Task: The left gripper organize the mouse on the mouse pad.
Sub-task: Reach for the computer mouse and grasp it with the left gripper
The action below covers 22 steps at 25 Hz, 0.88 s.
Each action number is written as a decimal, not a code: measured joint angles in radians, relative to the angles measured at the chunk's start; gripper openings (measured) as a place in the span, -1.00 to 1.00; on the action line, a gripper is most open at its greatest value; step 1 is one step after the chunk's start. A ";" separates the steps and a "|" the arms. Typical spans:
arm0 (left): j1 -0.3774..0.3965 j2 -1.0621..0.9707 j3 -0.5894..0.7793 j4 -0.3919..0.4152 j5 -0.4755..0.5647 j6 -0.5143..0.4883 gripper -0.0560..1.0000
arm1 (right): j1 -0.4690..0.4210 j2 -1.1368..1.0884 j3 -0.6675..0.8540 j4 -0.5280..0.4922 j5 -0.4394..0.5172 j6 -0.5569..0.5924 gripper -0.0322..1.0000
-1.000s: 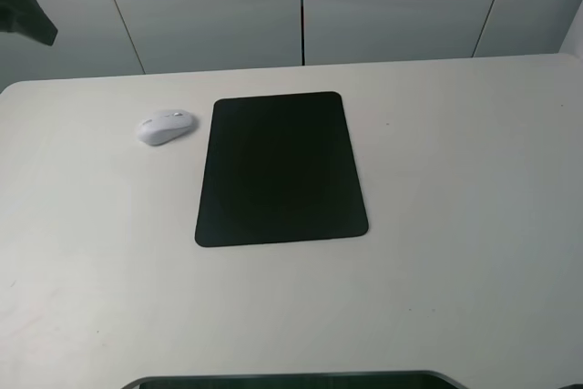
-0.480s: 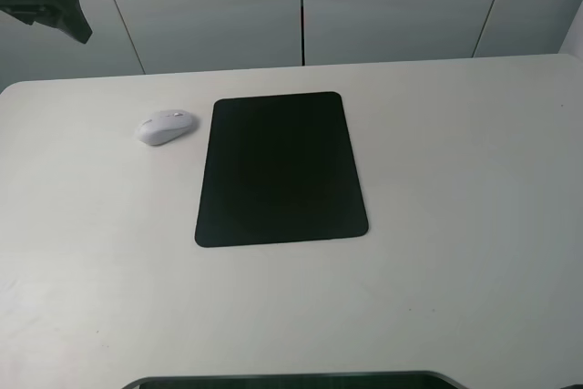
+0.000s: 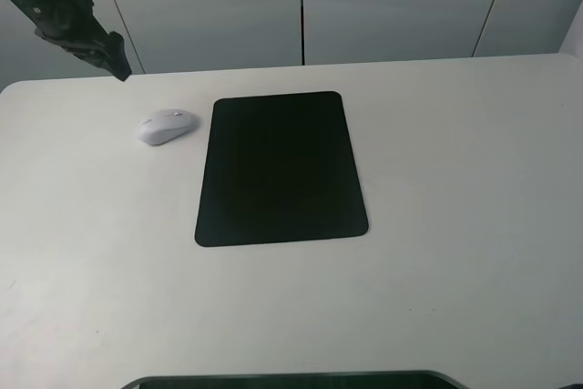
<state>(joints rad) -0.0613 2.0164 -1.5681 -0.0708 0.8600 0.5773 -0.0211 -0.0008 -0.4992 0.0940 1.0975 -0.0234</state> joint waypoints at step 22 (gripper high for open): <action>-0.051 0.137 -0.001 -0.032 -0.001 0.236 0.52 | 0.000 0.000 0.000 0.000 0.000 0.000 0.41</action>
<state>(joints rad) -0.1123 2.1532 -1.5695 -0.1025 0.8588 0.8132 -0.0211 -0.0008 -0.4992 0.0940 1.0975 -0.0234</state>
